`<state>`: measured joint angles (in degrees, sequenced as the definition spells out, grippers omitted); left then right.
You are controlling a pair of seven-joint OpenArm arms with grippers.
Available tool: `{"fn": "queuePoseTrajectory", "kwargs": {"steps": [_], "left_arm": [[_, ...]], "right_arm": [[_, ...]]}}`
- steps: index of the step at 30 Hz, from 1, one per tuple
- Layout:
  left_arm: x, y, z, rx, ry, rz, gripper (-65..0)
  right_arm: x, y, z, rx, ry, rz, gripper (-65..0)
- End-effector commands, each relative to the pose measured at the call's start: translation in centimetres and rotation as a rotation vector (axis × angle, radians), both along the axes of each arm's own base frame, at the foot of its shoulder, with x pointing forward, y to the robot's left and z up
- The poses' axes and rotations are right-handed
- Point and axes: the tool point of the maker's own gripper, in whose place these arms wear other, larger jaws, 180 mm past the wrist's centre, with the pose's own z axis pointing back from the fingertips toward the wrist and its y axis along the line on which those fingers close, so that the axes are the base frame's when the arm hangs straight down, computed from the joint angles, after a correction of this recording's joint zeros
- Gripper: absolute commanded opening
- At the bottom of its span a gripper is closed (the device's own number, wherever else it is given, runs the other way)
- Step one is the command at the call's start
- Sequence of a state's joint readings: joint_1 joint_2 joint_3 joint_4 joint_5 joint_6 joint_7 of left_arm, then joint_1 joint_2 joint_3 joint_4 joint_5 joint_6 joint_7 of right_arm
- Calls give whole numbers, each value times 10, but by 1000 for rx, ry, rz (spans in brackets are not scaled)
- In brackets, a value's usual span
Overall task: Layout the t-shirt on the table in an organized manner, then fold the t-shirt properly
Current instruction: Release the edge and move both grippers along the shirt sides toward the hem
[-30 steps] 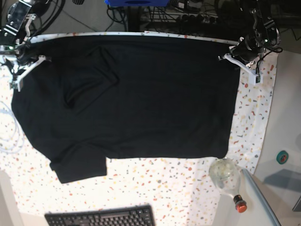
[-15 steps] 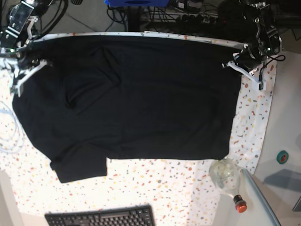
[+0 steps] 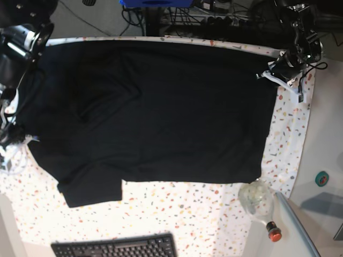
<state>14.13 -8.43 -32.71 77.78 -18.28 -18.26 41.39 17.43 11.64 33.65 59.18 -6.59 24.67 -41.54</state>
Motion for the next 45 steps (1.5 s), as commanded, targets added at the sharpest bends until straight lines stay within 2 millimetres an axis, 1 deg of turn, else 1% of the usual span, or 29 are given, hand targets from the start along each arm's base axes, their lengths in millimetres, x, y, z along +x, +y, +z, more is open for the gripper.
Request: {"fn": "queuePoseTrajectory", "kwargs": {"steps": [1, 3, 4, 6, 9, 11, 12, 14, 15, 16, 20, 22, 25, 26, 29, 31, 33, 34, 35, 38, 39, 40, 41, 43, 45], "left_arm": [[-4, 22, 7, 51, 8, 31, -650], [-5, 33, 11, 59, -2, 64, -650], [-5, 35, 12, 61, -7, 73, -650], [-6, 41, 14, 66, -10, 91, -650], [-5, 41, 16, 71, -17, 87, -650], [-2, 41, 20, 77, -25, 78, -650], [0, 41, 21, 78, -30, 76, -650], [2, 40, 22, 79, -37, 74, -650], [4, 40, 23, 79, -42, 74, -650], [10, 41, 26, 80, -54, 74, -650], [16, 44, 30, 85, -68, 79, -650], [18, 49, 33, 95, -71, 77, -650], [19, 51, 36, 103, -77, 76, -650], [18, 51, 37, 106, -77, 74, -650], [20, 52, 43, 120, -91, 65, -650], [14, 53, 43, 129, -84, 62, -650], [13, 53, 44, 132, -85, 60, -650], [14, 53, 45, 134, -87, 59, -650], [13, 53, 45, 134, -86, 59, -650], [12, 53, 44, 132, -82, 60, -650], [12, 53, 44, 132, -82, 60, -650], [12, 53, 43, 132, -80, 60, -650], [12, 53, 43, 131, -79, 60, -650], [12, 53, 44, 132, -80, 59, -650], [13, 53, 44, 132, -82, 60, -650]], "right_arm": [[20, -7, 15, -10, -60, 2, -540], [38, -2, 15, 7, -116, 17, -479], [43, -1, 14, 12, -134, 24, -458], [60, 12, 12, 41, -164, 51, -431], [72, 20, 4, 84, -147, 61, -393], [75, 28, -3, 121, -128, 59, -374], [76, 32, -3, 127, -128, 62, -372], [80, 33, 1, 119, -141, 70, -372], [81, 38, 1, 124, -145, 74, -371], [83, 39, 3, 122, -149, 77, -371], [84, 41, 3, 126, -149, 80, -371], [85, 43, 3, 128, -152, 81, -371], [88, 43, 2, 130, -188, 76, -371], [86, 44, -3, 138, -191, 74, -371], [74, 35, -16, 148, -159, 55, -371], [69, 36, -23, 160, -153, 45, -371], [65, 30, -29, 136, -158, 2, -371], [60, 27, -34, 126, -153, -13, -371], [56, 25, -37, 119, -149, -21, -374], [55, 26, -38, 120, -146, -21, -386], [52, 26, -40, 120, -141, -21, -407], [50, 27, -42, 122, -139, -20, -450], [50, 28, -43, 124, -139, -21, -510], [50, 28, -43, 126, -141, -25, -650], [50, 28, -42, 129, -143, -28, -650]]}}
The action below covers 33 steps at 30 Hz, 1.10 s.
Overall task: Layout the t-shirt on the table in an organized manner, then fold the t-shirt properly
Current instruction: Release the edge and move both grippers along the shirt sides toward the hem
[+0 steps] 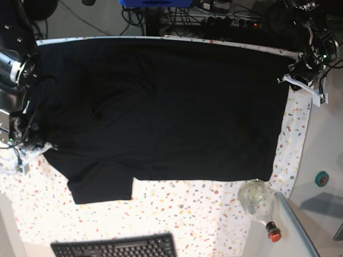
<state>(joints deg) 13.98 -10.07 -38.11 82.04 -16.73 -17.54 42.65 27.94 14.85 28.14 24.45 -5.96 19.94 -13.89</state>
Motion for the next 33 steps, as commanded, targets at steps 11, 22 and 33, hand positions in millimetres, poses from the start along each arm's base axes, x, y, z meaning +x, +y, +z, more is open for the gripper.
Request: {"fn": "queuePoseTrajectory", "kwargs": {"steps": [11, 22, 33], "left_arm": [[10, 8, 13, 29, -41, -5, -650], [13, 15, 17, 42, -47, -6, -650], [14, 20, 21, 58, -49, -10, -650]], "right_arm": [[3, -4, 57, -141, -50, 74, -650], [-78, 31, 98, -258, 29, 115, -650], [-117, 48, 90, -228, 163, 104, -489]]}}
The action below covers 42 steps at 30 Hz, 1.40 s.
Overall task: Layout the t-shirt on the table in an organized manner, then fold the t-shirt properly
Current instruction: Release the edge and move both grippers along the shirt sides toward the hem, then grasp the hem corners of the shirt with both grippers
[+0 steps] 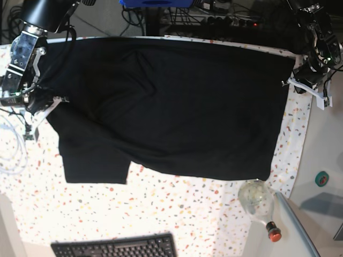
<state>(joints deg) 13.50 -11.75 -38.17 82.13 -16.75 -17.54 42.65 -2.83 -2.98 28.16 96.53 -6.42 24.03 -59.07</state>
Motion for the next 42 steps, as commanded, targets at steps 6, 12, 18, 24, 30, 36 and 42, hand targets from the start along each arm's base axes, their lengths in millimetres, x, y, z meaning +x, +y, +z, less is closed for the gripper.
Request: {"fn": "queuePoseTrajectory", "kwargs": {"steps": [6, 12, 18, 24, 30, 36, 42], "left_arm": [[6, 9, 11, 28, -34, -3, -650], [-2, 26, 17, 40, -50, 60, -650], [-10, 42, 23, 57, -56, 103, -650], [-19, 55, 28, 70, -65, 148, -650], [-18, 54, 27, 69, -64, 145, -650], [-18, 54, 27, 70, -61, 143, -650], [-17, 53, 26, 72, -57, 136, -650]], "right_arm": [[51, 1, 53, -27, -193, 4, -326], [99, -4, 29, 52, -113, 13, -326], [117, 0, -20, 155, -20, 22, -326], [114, 4, -49, 208, 3, 19, -326], [115, 6, -51, 212, -10, 22, -332], [117, 5, -49, 211, -20, 17, -600], [126, 0, -33, 186, -78, 17, -650]]}}
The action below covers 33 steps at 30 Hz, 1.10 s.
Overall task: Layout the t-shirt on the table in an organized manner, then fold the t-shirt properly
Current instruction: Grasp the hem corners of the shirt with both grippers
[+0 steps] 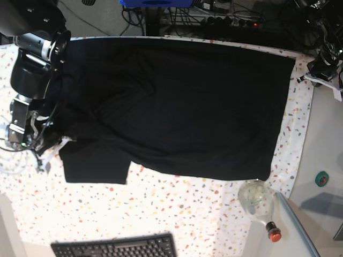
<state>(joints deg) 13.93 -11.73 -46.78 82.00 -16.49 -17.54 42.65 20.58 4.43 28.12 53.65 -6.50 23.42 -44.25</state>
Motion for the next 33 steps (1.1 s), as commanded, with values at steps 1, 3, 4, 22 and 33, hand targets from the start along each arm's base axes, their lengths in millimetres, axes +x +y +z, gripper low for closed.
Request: {"fn": "queuePoseTrajectory", "kwargs": {"steps": [1, 3, 4, 22, 33], "left_arm": [[8, 10, 13, 36, -35, -5, -650], [12, 9, 14, 36, -40, -8, -650], [17, 5, 14, 35, -41, -26, -650], [193, -67, 3, -185, -111, -199, -72], [225, -83, -28, -214, -113, -174, -130]], "right_arm": [[22, -12, 25, -27, -82, -11, -650], [23, -15, 32, -44, -107, -13, -650], [26, -13, 37, -48, -126, -12, -650], [16, -11, 77, -128, -220, -7, -650], [15, -14, 77, -134, -218, -7, -650]]}}
